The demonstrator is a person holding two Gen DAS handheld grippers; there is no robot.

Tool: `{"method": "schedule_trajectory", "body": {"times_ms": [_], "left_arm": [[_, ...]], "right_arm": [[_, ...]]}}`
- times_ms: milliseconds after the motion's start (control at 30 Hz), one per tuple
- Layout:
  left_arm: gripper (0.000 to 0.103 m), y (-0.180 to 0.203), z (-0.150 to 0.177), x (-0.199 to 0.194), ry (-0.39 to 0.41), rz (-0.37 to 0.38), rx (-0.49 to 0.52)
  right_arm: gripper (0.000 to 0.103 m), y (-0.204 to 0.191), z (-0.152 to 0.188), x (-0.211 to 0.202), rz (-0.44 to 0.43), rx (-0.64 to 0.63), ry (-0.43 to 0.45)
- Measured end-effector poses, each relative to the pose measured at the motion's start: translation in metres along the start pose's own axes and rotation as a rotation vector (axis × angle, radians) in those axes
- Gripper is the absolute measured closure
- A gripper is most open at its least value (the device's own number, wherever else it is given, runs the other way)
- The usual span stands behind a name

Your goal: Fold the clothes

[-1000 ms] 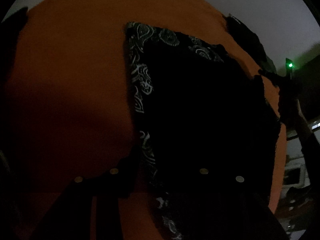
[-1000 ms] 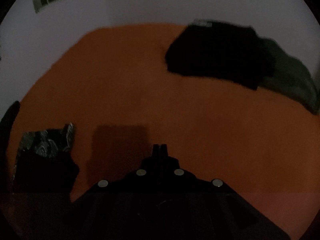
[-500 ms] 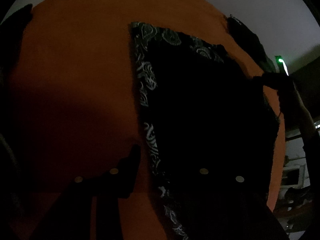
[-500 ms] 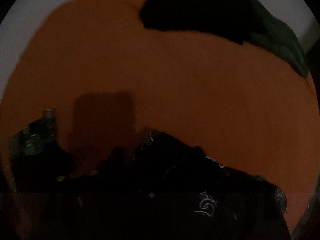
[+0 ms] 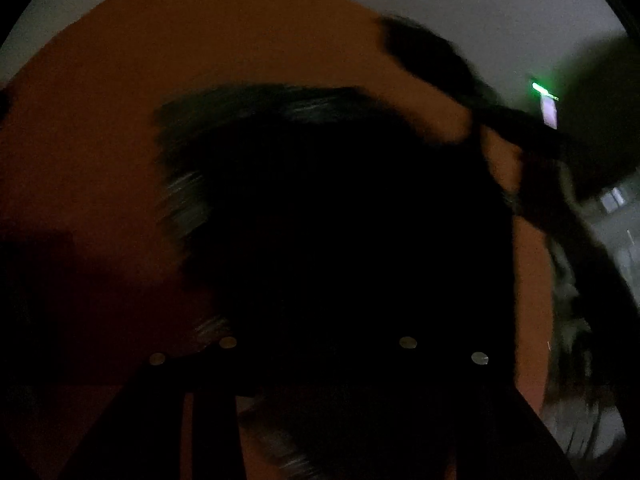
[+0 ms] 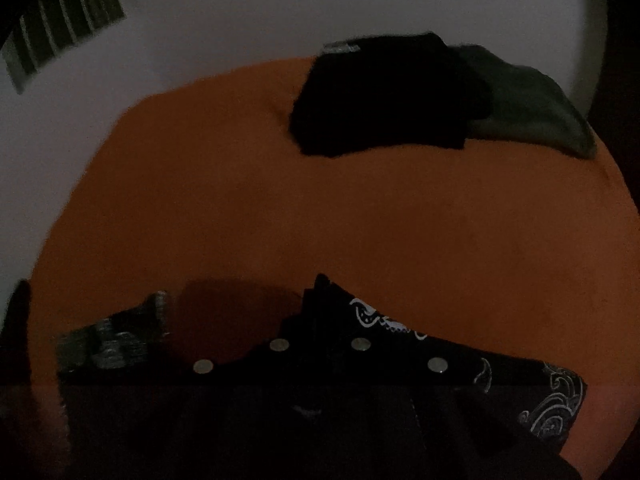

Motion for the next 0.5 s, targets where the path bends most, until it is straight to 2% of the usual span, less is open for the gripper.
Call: {"method": "schedule_trajectory", "body": {"times_ms": [33,67,133,233,333,433,500], "left_arm": [[0.046,0.023,-0.015,0.01,-0.011,0.034,0.053],[0.044,0.047,-0.032,0.026,-0.012,0.065,0.111],[0.044,0.089,-0.064,0.06,-0.005,0.115,0.211],[0.044,0.131,-0.101,0.111,-0.005,0.159,0.296],[0.044,0.149,-0.122,0.153,-0.044,0.187,0.301],[0.044,0.153,-0.129,0.187,-0.081,0.177,0.293],[0.047,0.157,-0.132,0.2,-0.081,0.207,0.288]], "right_arm": [[0.101,0.001,0.001,-0.01,-0.02,-0.011,0.013],[0.101,0.001,0.001,-0.017,-0.039,-0.022,0.024],[0.101,-0.003,-0.002,-0.022,-0.064,-0.043,0.035],[0.101,-0.004,0.0,-0.025,-0.097,-0.068,0.042],[0.101,-0.003,-0.001,-0.033,-0.126,-0.07,0.048],[0.101,-0.002,-0.001,-0.04,-0.16,-0.041,0.042],[0.101,-0.002,0.0,-0.049,-0.186,-0.033,0.043]]}}
Point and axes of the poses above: each gripper's, at about its wrist camera, not at the fingertips, and x roughly the way its jaws point, y to its right, z to its underside, the point moved 8 cm from there along x, roughly the way its jaws point, and after that the axes turned 3 degrees about z, right-handed, at the moved point
